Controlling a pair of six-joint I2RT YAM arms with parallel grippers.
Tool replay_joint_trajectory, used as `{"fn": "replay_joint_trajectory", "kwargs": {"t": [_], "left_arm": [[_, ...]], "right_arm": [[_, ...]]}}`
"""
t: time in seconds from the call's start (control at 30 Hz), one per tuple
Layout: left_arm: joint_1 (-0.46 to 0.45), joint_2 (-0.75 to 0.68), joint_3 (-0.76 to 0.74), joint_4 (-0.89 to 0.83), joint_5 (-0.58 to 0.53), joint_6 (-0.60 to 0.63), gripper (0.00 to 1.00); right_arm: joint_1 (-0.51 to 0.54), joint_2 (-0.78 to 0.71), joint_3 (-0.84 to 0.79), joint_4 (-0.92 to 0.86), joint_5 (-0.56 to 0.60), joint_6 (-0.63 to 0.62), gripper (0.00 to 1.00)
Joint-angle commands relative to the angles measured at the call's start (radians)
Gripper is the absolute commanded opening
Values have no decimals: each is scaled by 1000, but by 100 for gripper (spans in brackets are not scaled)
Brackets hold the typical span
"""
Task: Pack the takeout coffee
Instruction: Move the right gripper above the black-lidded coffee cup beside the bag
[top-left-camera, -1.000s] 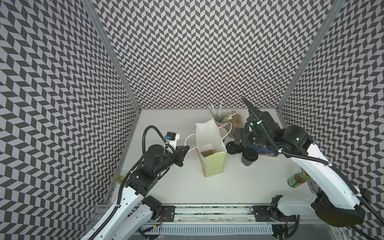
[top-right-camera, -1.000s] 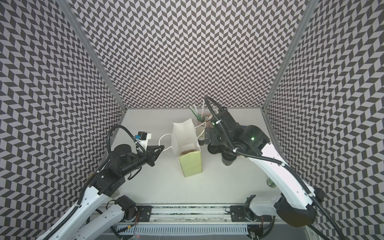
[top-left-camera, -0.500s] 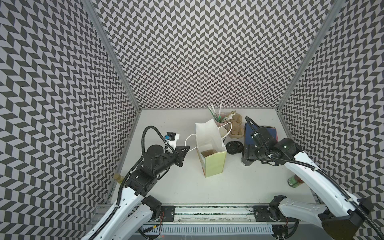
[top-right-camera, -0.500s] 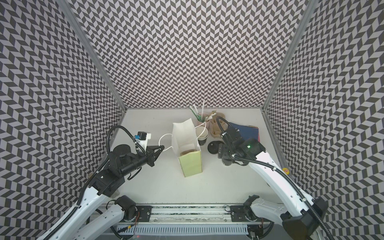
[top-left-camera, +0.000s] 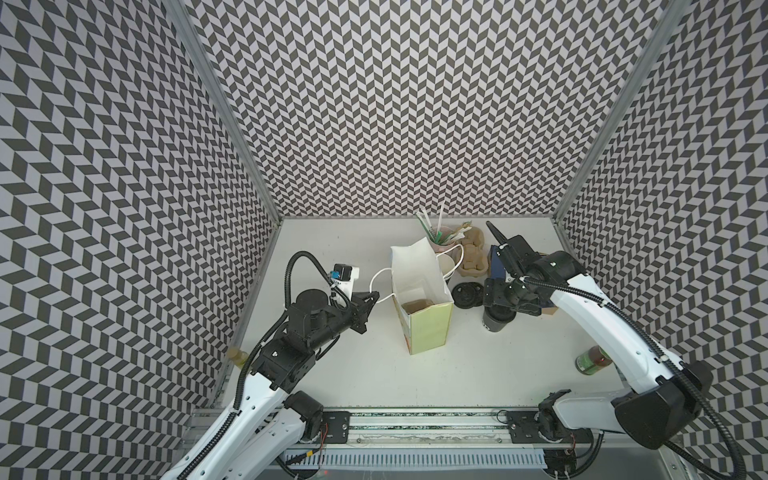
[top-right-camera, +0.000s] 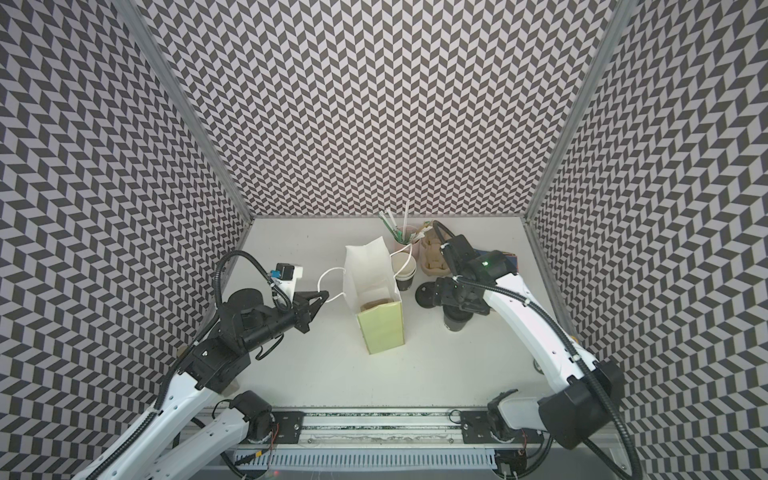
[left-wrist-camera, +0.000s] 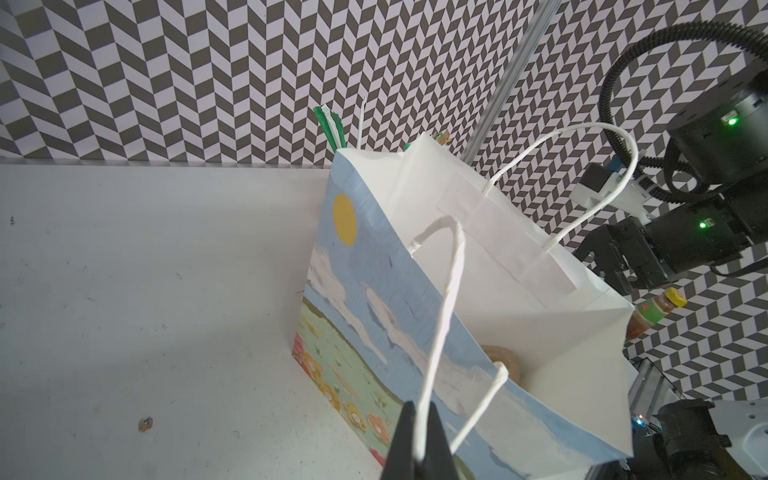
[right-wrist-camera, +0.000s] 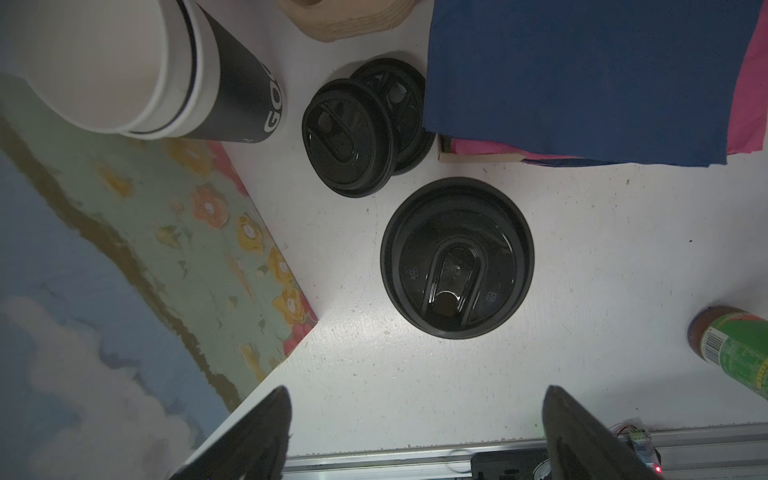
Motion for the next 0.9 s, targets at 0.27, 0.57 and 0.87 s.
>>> {"fn": "replay_joint_trajectory", "kwargs": {"t": [0.27,0.57,0.87], "left_arm": [[-6,3,3,-17,-21,9,0],[-6,3,3,-17,-24,8,0],[-6,3,4,-19,-31,10,0]], "right_arm": [[-80,79,20,-21,-90,-50,94],[-124,145,17,-24,-83,-69,92],[-140,209,26,-26,-117,-86,90]]}}
